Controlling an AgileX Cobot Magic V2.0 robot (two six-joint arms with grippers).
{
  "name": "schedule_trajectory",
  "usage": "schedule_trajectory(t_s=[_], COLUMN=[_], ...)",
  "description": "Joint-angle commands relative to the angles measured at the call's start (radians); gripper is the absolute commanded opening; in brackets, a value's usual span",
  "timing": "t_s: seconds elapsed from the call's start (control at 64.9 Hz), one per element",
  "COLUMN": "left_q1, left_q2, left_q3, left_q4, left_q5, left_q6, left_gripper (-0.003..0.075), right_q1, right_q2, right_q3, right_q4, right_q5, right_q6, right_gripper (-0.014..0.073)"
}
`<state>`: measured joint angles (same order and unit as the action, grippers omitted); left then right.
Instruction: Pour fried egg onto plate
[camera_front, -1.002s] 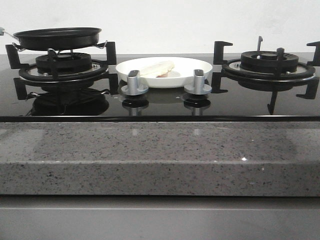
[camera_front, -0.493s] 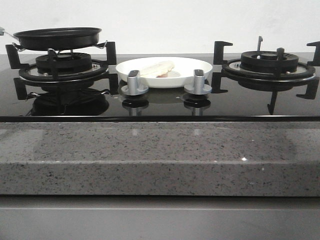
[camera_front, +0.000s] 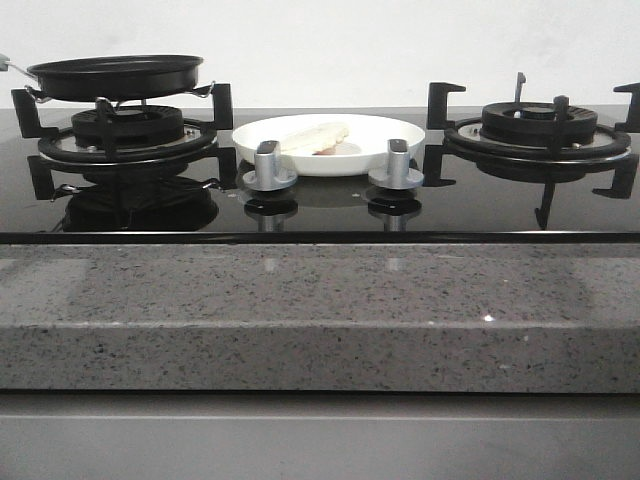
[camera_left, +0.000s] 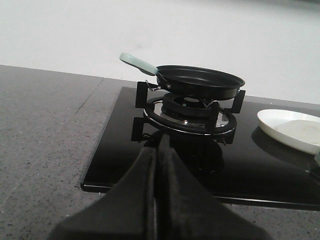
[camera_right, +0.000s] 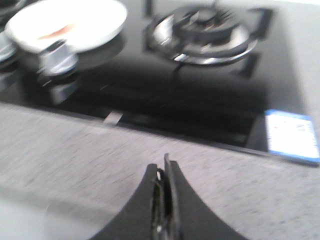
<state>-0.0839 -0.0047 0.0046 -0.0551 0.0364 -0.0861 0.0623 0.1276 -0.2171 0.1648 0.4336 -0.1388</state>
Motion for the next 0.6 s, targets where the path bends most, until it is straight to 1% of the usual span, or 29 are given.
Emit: schedule_trajectory(t_s=[0.0, 0.108, 0.216, 0.339, 0.586], left_q1=[0.002, 0.002, 0.002, 0.002, 0.002], left_q2=[-0.018, -0.018, -0.018, -0.018, -0.018], left_q3=[0.006, 0.006, 0.006, 0.006, 0.006], left_q4=[-0.008, -0.008, -0.008, -0.008, -0.008], left_q5=[-0.085, -0.085, -0.085, -0.085, -0.085], left_q6=[-0.011, -0.011, -0.011, -0.011, -0.011], left_gripper=[-0.0019, -0.0019, -0.0019, -0.0019, -0.0019], right_q1=[-0.043, -0.069, -0.058, -0.024, -0.026], right_q2=[-0.050, -0.119, -0.160, -0.159, -0.158], right_q3=[0.056, 0.166, 0.240, 0.238, 0.238], right_q4=[0.000, 0.000, 0.002, 0.004, 0.004], right_q5=[-0.224, -0.371, -0.470, -0.467, -0.468], right_q6=[-0.015, -0.014, -0.011, -0.011, -0.011], right_gripper=[-0.0066, -0.0066, -0.0066, -0.0067, -0.0067])
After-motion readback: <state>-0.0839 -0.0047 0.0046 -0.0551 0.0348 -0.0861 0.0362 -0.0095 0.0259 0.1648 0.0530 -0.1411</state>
